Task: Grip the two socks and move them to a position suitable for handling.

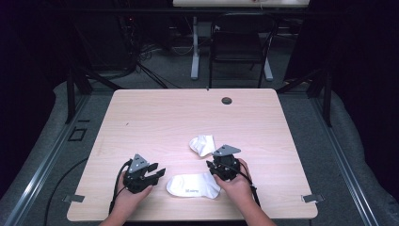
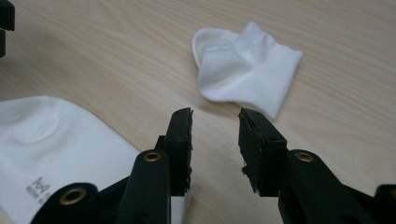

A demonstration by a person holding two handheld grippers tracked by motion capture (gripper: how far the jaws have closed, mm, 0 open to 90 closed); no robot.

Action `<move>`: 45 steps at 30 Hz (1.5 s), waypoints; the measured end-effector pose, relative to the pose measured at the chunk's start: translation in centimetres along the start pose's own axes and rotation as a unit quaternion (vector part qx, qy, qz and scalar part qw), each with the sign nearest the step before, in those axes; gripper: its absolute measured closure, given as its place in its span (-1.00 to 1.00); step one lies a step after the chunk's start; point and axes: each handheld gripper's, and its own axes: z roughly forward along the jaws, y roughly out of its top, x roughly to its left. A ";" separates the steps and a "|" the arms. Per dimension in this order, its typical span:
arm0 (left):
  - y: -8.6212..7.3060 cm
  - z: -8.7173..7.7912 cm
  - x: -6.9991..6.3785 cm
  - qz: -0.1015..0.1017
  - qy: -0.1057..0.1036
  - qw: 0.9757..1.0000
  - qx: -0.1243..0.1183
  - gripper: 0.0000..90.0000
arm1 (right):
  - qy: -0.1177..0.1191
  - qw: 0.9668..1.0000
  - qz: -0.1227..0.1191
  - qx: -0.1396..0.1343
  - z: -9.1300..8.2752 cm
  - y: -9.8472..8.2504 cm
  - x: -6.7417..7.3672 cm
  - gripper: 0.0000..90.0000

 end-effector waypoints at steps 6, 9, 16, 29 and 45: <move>0.1 0.1 0.5 -0.002 0.003 1.000 -0.001 0.30 | -0.013 1.000 -0.008 -0.007 1.4 2.4 -0.6 0.44; 0.1 0.2 0.6 -0.001 0.006 1.000 0.000 0.30 | -0.011 1.000 -0.007 -0.008 2.1 3.3 -0.8 0.43; 0.0 0.3 0.7 -0.001 0.005 1.000 0.003 0.30 | 0.000 1.000 -0.005 -0.005 4.1 4.4 -0.3 0.40; 0.0 0.2 0.9 -0.005 0.005 1.000 -0.001 0.30 | -0.033 0.998 -0.035 0.040 7.5 4.5 0.6 0.43; 0.0 0.2 0.9 -0.007 0.006 1.000 0.000 0.29 | -0.014 0.998 -0.031 0.059 7.2 4.2 1.5 0.95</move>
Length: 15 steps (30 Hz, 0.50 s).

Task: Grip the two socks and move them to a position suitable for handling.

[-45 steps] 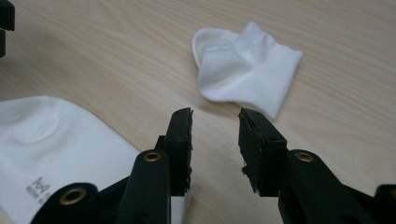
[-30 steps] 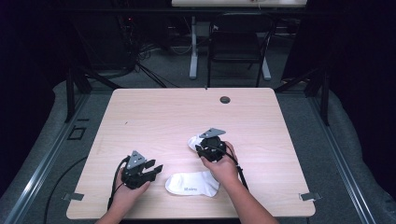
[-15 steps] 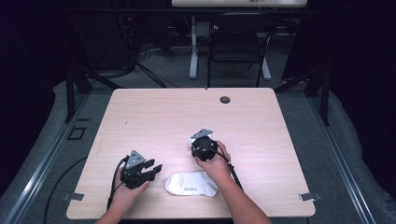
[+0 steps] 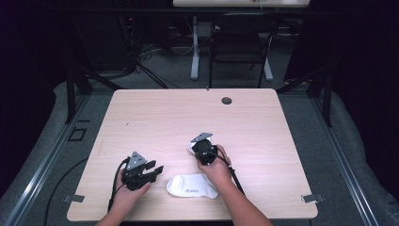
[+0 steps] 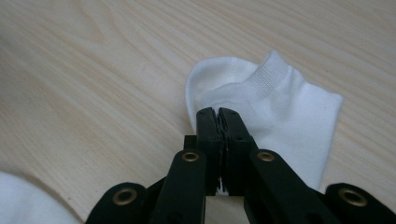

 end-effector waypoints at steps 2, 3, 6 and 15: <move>0.0 0.0 0.0 -0.002 0.001 1.000 0.000 0.30 | 0.010 1.000 0.004 0.000 -0.4 0.0 0.4 0.96; 0.0 0.0 0.0 -0.002 0.001 1.000 0.000 0.30 | 0.010 1.000 0.004 0.000 -0.4 0.0 0.4 0.96; 0.0 0.1 0.0 -0.002 0.001 1.000 0.000 0.30 | 0.021 1.000 0.003 -0.008 -0.8 -0.1 1.0 0.96; 0.0 0.1 0.1 -0.001 0.004 1.000 0.002 0.30 | 0.045 0.999 0.004 -0.020 -1.7 -0.3 2.6 0.96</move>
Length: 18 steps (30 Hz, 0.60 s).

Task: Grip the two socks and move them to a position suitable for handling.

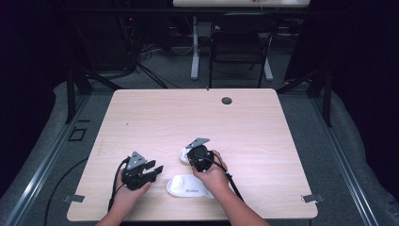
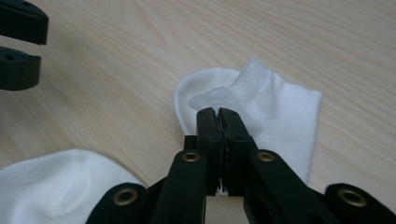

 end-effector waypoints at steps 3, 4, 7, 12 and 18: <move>0.0 0.0 0.0 -0.001 0.003 1.000 0.000 0.30 | 0.009 1.000 -0.005 0.001 -0.4 0.1 0.3 0.96; 0.0 0.0 0.0 -0.001 0.003 1.000 0.000 0.30 | 0.009 1.000 -0.005 0.001 -0.4 0.1 0.3 0.96; 0.0 0.1 0.0 0.001 0.000 1.000 0.001 0.30 | 0.012 1.000 0.001 -0.009 -0.7 0.2 0.5 0.96; 0.0 0.1 0.0 0.000 0.001 1.000 -0.001 0.30 | 0.019 0.999 0.016 -0.020 -1.2 0.2 0.4 0.96; 0.0 0.3 -0.1 0.001 0.003 1.000 -0.004 0.30 | 0.031 0.997 0.041 -0.049 -2.5 0.3 0.1 0.96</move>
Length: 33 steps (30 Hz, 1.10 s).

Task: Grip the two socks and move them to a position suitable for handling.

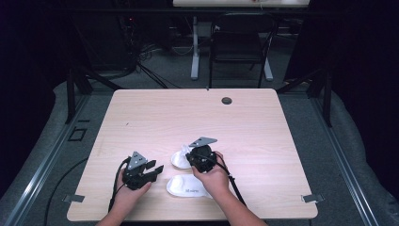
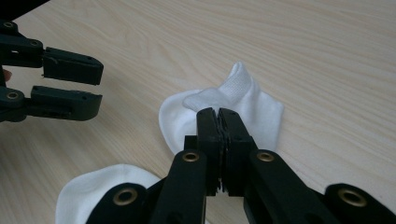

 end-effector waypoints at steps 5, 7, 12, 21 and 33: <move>0.3 0.4 -0.1 -0.001 -0.002 1.000 -0.004 0.30 | -0.001 1.000 0.001 -0.003 -0.7 -0.3 -0.3 0.96; 0.6 0.7 -0.2 -0.005 -0.006 1.000 -0.005 0.31 | -0.002 1.000 0.003 -0.006 -0.9 -0.4 -0.4 0.96; 1.2 1.4 -0.8 0.002 -0.009 1.000 -0.003 0.37 | -0.003 1.000 0.009 -0.013 -1.3 -0.8 -0.8 0.96; 2.8 4.4 -2.0 0.033 -0.008 0.999 0.014 0.81 | -0.003 0.999 0.032 -0.025 -2.2 -1.4 -2.2 0.96; 2.6 6.2 -2.1 0.045 -0.008 0.998 0.050 1.00 | -0.009 0.998 0.051 -0.037 -2.8 -2.4 -3.1 0.96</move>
